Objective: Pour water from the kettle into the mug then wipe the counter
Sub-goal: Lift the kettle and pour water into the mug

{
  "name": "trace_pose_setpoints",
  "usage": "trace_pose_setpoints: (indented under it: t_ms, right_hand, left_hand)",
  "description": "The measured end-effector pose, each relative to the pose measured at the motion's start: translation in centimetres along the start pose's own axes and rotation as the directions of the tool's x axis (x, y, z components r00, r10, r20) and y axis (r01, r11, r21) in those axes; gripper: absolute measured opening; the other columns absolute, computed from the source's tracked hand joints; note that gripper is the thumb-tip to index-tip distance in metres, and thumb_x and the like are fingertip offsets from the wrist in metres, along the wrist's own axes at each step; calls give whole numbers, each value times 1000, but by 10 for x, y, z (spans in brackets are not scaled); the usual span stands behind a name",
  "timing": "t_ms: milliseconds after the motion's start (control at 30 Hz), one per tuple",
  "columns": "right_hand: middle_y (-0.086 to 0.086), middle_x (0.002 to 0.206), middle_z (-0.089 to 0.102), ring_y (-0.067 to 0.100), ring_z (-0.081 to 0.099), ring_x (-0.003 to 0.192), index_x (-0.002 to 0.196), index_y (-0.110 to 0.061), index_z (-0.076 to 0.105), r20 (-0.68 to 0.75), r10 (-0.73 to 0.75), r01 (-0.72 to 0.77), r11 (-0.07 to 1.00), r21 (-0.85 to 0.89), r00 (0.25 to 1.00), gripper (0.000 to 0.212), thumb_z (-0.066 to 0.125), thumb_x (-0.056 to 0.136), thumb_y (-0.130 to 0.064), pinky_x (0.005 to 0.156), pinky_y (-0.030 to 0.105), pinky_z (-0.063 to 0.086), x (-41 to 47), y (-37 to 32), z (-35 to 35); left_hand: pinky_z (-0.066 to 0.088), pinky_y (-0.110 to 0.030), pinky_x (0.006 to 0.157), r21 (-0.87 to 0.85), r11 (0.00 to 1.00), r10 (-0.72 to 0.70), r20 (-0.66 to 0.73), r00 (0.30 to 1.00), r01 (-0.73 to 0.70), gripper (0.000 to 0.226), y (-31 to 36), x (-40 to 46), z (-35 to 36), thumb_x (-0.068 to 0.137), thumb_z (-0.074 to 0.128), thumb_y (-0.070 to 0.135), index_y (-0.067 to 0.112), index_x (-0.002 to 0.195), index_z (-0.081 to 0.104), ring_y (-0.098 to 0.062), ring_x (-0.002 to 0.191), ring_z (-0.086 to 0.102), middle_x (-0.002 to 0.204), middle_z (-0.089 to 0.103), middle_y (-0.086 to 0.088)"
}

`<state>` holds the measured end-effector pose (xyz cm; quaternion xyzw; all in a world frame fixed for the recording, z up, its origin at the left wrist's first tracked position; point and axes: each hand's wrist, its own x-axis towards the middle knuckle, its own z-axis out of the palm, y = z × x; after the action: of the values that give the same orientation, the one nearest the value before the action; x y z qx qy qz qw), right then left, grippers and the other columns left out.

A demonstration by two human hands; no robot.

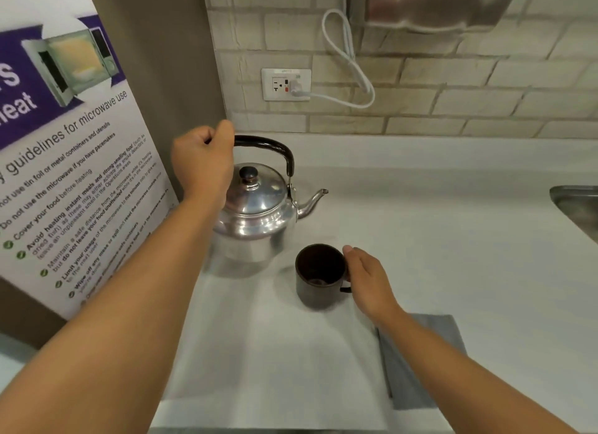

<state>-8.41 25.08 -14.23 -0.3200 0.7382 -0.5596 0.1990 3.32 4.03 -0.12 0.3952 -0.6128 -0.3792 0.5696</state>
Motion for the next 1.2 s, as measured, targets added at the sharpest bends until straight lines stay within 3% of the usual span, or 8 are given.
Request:
trace_pose_setpoints:
  t_ms: [200,600,733,1200]
  right_hand:
    - [-13,41,38,2,35,42,56,-20,31,-104,-10,13,999,34,995,47,39,99,-35,43,14,34,1,6,-4]
    - [-3,53,35,2,36,43,59,-14,31,-222,-82,73,996,-49,972,46,35,101,-30,47,11,34,11,9,-16]
    - [-2,55,32,3,32,44,59,-15,29,-278,-94,84,995,-49,956,45,35,102,-28,46,12,33,9,12,-16]
    - [-4,50,35,1,38,41,56,-15,31,-217,-115,101,992,-72,970,47,34,102,-26,46,10,33,12,13,-23]
  left_hand:
    - [18,-25,43,37,999,29,5,1000,-29,40,10,-14,-12,68,55,31,17,41,28,-8,42,18,34,21,6]
    - [21,-21,36,193,977,77,70,995,-89,32,25,-39,-18,62,53,38,19,38,44,-9,35,25,32,29,5]
    - [24,-21,43,222,968,95,99,991,-115,32,33,-43,-14,63,55,36,16,40,45,-10,35,25,32,28,5]
    - [28,-22,46,369,878,231,234,944,-306,29,59,-52,7,69,57,26,5,49,55,-18,44,32,41,36,-2]
